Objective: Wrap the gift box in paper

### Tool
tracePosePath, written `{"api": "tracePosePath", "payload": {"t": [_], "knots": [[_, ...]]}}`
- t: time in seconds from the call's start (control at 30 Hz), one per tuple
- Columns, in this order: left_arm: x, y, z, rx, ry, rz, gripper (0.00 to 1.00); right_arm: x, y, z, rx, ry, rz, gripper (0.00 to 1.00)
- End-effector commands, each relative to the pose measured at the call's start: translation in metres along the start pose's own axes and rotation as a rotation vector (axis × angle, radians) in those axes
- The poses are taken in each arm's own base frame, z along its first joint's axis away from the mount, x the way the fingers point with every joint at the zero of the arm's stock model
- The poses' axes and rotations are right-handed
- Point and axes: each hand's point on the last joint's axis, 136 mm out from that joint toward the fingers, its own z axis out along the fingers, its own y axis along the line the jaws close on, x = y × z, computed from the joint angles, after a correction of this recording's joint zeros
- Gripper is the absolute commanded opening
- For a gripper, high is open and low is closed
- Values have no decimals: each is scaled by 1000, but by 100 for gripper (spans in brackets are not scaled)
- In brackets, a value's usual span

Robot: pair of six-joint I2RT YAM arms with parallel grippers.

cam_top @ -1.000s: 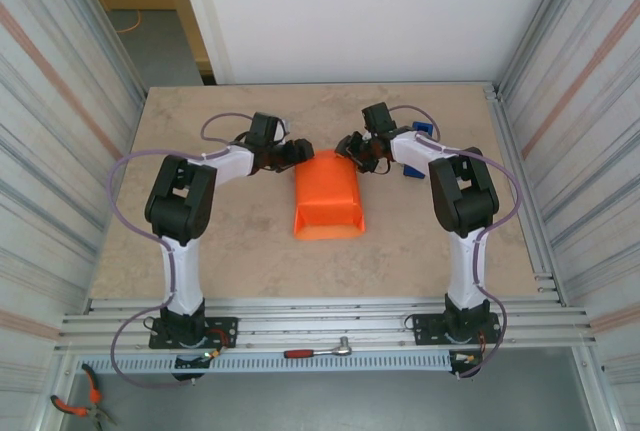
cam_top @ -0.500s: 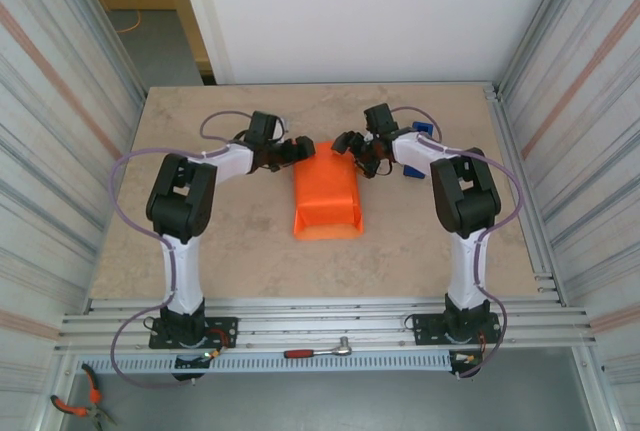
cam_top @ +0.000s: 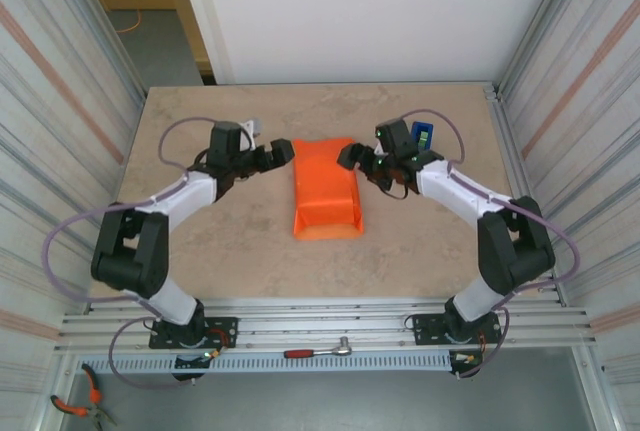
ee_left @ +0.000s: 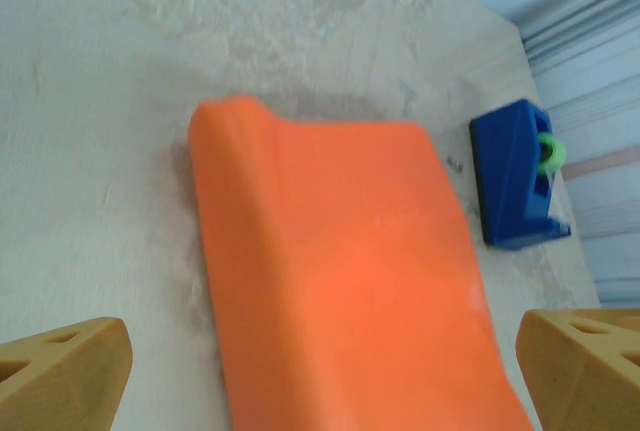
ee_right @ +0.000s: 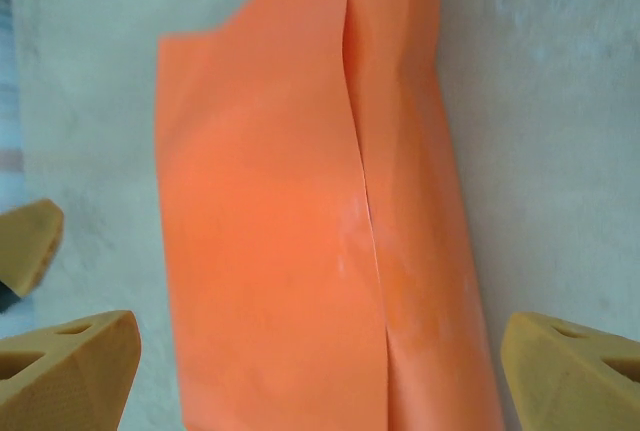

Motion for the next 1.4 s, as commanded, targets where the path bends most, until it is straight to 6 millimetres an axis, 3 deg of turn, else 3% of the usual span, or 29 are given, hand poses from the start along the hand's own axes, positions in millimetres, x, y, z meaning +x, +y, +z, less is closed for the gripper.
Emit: {"api": "tracePosePath", "payload": {"t": [0.0, 0.17, 0.33, 0.8, 1.2, 1.37], "knots": [[44, 4, -16, -29, 39, 13, 99, 35, -20, -10, 91, 5, -112, 93], [112, 11, -39, -166, 67, 130, 99, 84, -40, -21, 164, 27, -169, 96], [140, 6, -43, -257, 54, 241, 99, 101, -52, -16, 185, 30, -141, 97], [144, 6, -6, -311, 91, 303, 99, 101, -50, 6, 205, 48, -117, 97], [144, 21, 5, -400, 81, 324, 99, 94, -58, 28, 259, 17, -85, 95], [142, 10, 6, -372, 72, 338, 99, 100, -67, 35, 288, 39, -79, 94]]}}
